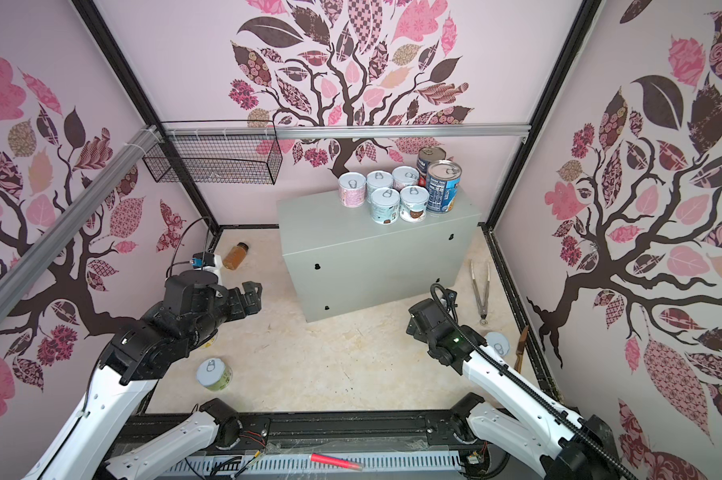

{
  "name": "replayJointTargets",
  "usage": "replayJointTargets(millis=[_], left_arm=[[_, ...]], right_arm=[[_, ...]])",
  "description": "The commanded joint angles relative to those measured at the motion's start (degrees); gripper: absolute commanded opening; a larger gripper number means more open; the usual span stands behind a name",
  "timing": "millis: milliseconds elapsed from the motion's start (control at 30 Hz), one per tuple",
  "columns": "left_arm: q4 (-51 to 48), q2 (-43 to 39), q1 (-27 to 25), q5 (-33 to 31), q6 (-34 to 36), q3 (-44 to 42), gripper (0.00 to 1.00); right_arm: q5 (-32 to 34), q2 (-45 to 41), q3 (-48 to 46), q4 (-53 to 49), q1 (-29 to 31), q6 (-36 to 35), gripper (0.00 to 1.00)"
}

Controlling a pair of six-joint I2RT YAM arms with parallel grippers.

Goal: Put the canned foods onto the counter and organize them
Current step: 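Lower the left gripper over the yellow cans while the right gripper draws back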

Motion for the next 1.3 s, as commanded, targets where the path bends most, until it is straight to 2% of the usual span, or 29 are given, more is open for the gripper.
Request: replayJointTargets(millis=[0, 67, 133, 233, 367, 467, 600, 733, 800, 1000, 1267], left_arm=[[-8.05, 1.23, 0.86, -10.0, -11.75, -3.7, 0.98], [-11.0, 2.46, 2.58, -11.85, -16.78, -5.91, 0.98], [-11.45, 2.82, 4.98, -10.73, -19.93, -9.21, 0.98], [-10.83, 2.15, 6.74, -10.2, -24.19, -14.29, 0.98], [-14.74, 4.06, 7.02, -14.54, -32.38, -17.32, 0.98], [-15.08, 6.27, 8.08, -12.56, -35.93, -19.94, 0.98], [-11.34, 6.59, 11.95, -7.09, -37.07, -25.16, 0.98], [-10.37, 5.62, 14.49, -6.93, -39.01, -26.44, 0.98], [-9.19, 5.86, 17.75, -4.53, -38.88, -27.95, 0.98], [-6.24, 8.59, 23.27, -0.13, -39.54, -30.25, 0.98], [-3.18, 10.24, 25.85, 1.5, -41.29, -32.52, 0.98]], right_arm=[[-9.58, -0.01, -2.12, 6.86, -0.05, -6.46, 1.0], [-13.3, -0.44, -3.97, 10.62, 0.01, -7.24, 1.0], [-14.54, 0.87, -4.36, 12.28, 0.63, -7.35, 1.0], [-12.91, 5.67, -2.47, 11.87, 3.98, -9.2, 1.0], [-12.83, 10.54, -1.66, 14.09, 8.3, -9.48, 1.0], [-14.91, 13.51, -2.05, 16.86, 9.86, -9.03, 1.0], [-17.1, 16.62, -1.37, 18.01, 10.39, -9.92, 1.0], [-18.4, 17.49, -1.32, 19.35, 10.51, -11.14, 1.0], [-18.78, 17.74, -1.46, 20.06, 10.48, -11.47, 1.0], [-20.3, 19.83, -1.59, 21.39, 10.45, -12.31, 1.0], [-21.06, 22.31, -1.53, 21.99, 10.51, -13.53, 1.0]])
